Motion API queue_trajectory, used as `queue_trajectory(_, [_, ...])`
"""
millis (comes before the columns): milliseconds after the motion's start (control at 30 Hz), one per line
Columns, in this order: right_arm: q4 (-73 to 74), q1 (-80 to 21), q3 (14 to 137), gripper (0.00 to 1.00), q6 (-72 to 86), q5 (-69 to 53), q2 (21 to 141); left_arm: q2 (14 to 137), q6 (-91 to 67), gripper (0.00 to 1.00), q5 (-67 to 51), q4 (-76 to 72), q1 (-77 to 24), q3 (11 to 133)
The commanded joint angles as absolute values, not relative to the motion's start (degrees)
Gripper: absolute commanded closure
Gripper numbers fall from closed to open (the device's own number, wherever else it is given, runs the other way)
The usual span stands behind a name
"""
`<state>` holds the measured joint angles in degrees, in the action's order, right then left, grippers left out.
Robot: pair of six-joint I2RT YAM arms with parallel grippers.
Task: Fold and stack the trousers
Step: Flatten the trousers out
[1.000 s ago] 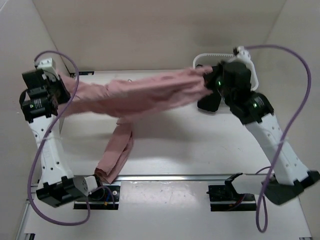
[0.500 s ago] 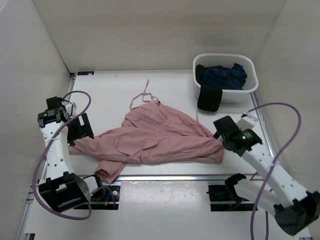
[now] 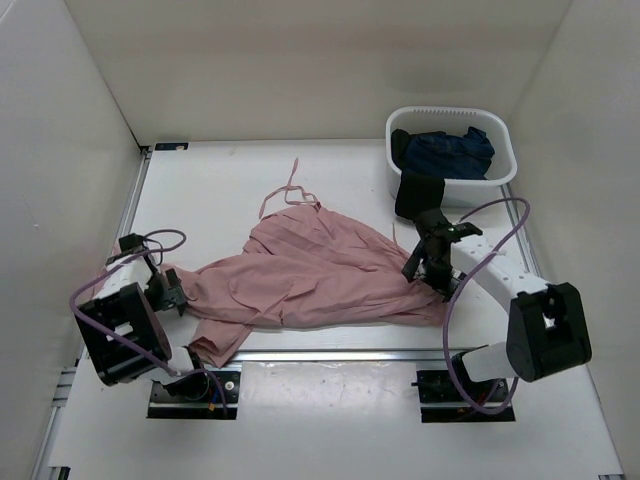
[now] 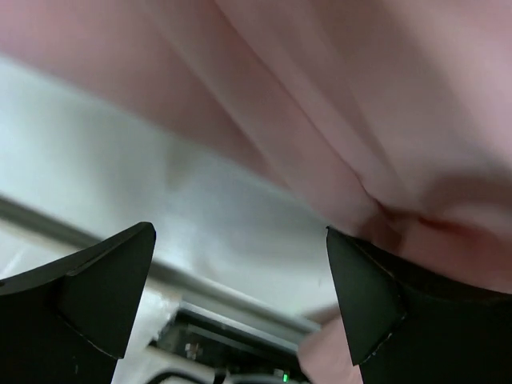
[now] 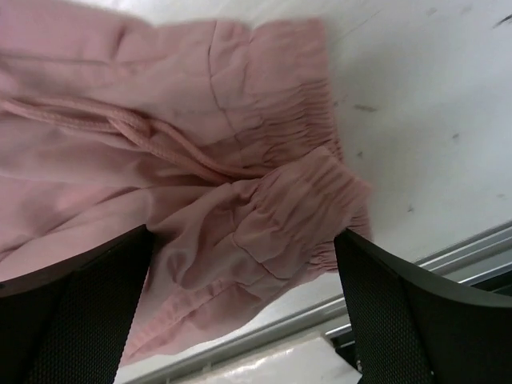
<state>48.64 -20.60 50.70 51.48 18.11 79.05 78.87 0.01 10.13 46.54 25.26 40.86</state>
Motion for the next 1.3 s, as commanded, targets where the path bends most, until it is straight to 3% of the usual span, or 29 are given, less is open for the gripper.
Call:
queue_trajectory(0, [48.8,-19.9,51.4,0.03,47.6,7.4,82.0,81.0,0.0,0.00,9.4,37.8,25.7,40.8])
queue_trajectory(67, [48.2,-19.9,51.4,0.10,46.8,6.0,83.6,83.4,0.0,0.02,7.0,36.3,25.7,40.8])
queue_trajectory(100, [47.4,-19.3,51.4,0.14,45.9,4.6,84.7,84.2,0.0,0.08,5.8,36.3,25.7,40.8])
queue_trajectory(167, [46.1,-18.6,50.7,0.34,44.1,1.1,88.4,87.0,0.0,0.24,3.0,35.7,25.7,41.3])
queue_trajectory(200, [44.8,-18.5,50.7,0.45,43.6,0.0,90.2,88.0,0.0,0.49,2.4,35.7,25.7,41.3])
queue_trajectory(233, [44.8,-18.5,50.7,0.67,43.1,-0.5,90.9,88.8,0.0,0.71,2.4,35.7,25.7,42.1])
queue_trajectory(267, [44.2,-18.5,52.7,0.77,42.5,-0.5,90.9,90.2,0.0,0.86,1.6,35.7,25.7,42.1])
queue_trajectory(333, [44.2,-18.5,56.1,0.97,41.6,1.1,90.9,90.7,0.0,0.86,1.1,35.7,25.7,43.9])
queue_trajectory(367, [45.2,-18.5,61.8,1.00,40.6,2.3,90.9,90.7,0.0,0.86,1.1,36.2,25.1,44.9])
queue_trajectory(467, [50.3,-18.0,77.7,1.00,37.0,9.9,90.9,88.8,0.0,0.86,2.4,39.9,24.5,54.4])
queue_trajectory(600, [59.5,-15.6,90.1,1.00,37.9,20.9,87.1,88.2,0.0,0.86,5.3,48.1,24.5,73.0])
queue_trajectory(667, [63.4,-10.8,89.2,1.00,39.5,22.6,82.4,87.6,0.0,0.86,5.3,53.5,24.5,75.8])
queue_trajectory(867, [64.4,-2.6,70.9,1.00,43.2,24.7,64.4,79.0,0.0,0.86,-2.5,71.3,21.5,77.2])
queue_trajectory(900, [65.0,-1.9,69.4,0.97,43.8,25.5,63.0,77.9,0.0,0.82,-3.2,71.4,20.8,76.2])
queue_trajectory(933, [65.6,-1.4,67.0,0.82,43.8,26.4,62.1,76.1,0.0,0.64,-3.8,71.4,20.8,74.4])
queue_trajectory(967, [65.6,-0.8,65.9,0.58,43.2,27.9,61.4,76.1,0.0,0.28,-3.8,71.4,19.8,73.2])
queue_trajectory(1000, [65.6,-0.8,65.2,0.12,41.8,27.9,61.4,75.5,0.0,0.17,-3.8,70.4,19.0,71.8])
queue_trajectory(1067, [63.5,-0.8,66.4,0.01,39.6,27.3,62.2,76.5,0.0,0.10,-1.6,66.4,16.4,68.1])
queue_trajectory(1167, [52.2,-8.8,68.7,0.01,28.5,16.6,62.8,78.9,0.0,0.02,4.2,55.6,14.9,62.8])
queue_trajectory(1267, [45.3,-26.1,72.1,0.01,20.3,11.1,67.1,84.1,0.0,0.00,5.4,47.4,14.2,63.8])
